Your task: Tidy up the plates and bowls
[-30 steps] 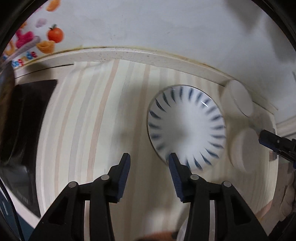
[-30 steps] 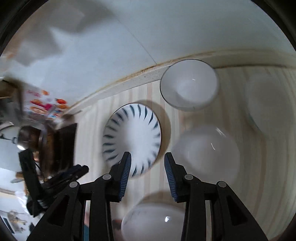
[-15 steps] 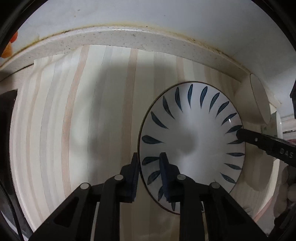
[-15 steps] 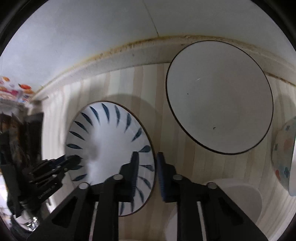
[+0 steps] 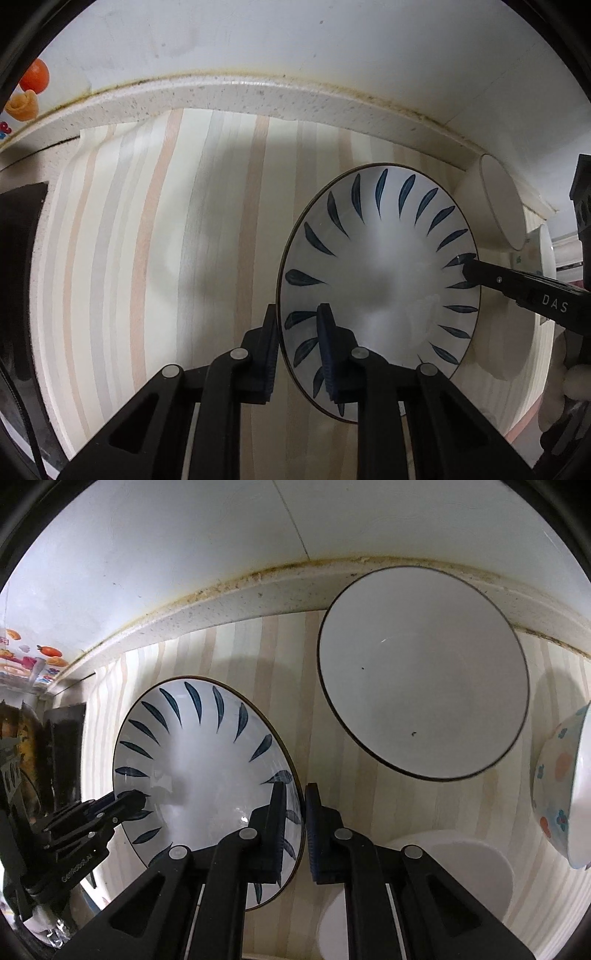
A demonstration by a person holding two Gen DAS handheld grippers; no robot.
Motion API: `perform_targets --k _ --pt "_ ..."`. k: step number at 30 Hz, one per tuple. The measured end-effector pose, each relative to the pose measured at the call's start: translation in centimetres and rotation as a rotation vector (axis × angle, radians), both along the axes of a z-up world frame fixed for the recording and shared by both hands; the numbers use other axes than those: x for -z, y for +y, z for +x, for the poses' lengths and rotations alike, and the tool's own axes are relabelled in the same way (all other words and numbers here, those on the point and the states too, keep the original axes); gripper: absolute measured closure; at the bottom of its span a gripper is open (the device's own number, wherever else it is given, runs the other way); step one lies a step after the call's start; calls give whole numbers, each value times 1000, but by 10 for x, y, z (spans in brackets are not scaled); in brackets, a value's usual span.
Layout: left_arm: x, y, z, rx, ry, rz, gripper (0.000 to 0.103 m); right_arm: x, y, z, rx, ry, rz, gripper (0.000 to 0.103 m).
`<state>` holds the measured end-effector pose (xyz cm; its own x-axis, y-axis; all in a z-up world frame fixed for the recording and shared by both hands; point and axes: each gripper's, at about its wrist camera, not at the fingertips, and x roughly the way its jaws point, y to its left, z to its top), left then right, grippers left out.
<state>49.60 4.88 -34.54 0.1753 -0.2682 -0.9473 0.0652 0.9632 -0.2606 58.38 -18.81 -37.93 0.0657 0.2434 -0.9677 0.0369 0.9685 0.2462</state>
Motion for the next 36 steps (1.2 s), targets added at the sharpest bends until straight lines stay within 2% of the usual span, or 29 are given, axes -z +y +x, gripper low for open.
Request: perform_targets --k 13,17,22,29,36 --pt "-53 -2 -47 7 -21 -5 86 -64 -8 -42 -49 -30 25 92" --pt "-64 -12 -75 26 -20 -5 86 -83 -18 -69 -57 -32 27 92" --pt "-63 -31 -108 44 5 -20 86 -96 -36 -111 -64 -19 14 92" --pt "-50 -51 -149 81 59 -28 86 -82 -55 -169 -57 38 16 92" --pt "-35 -73 -172 126 86 10 86 -51 -71 -216 -32 108 27 92"
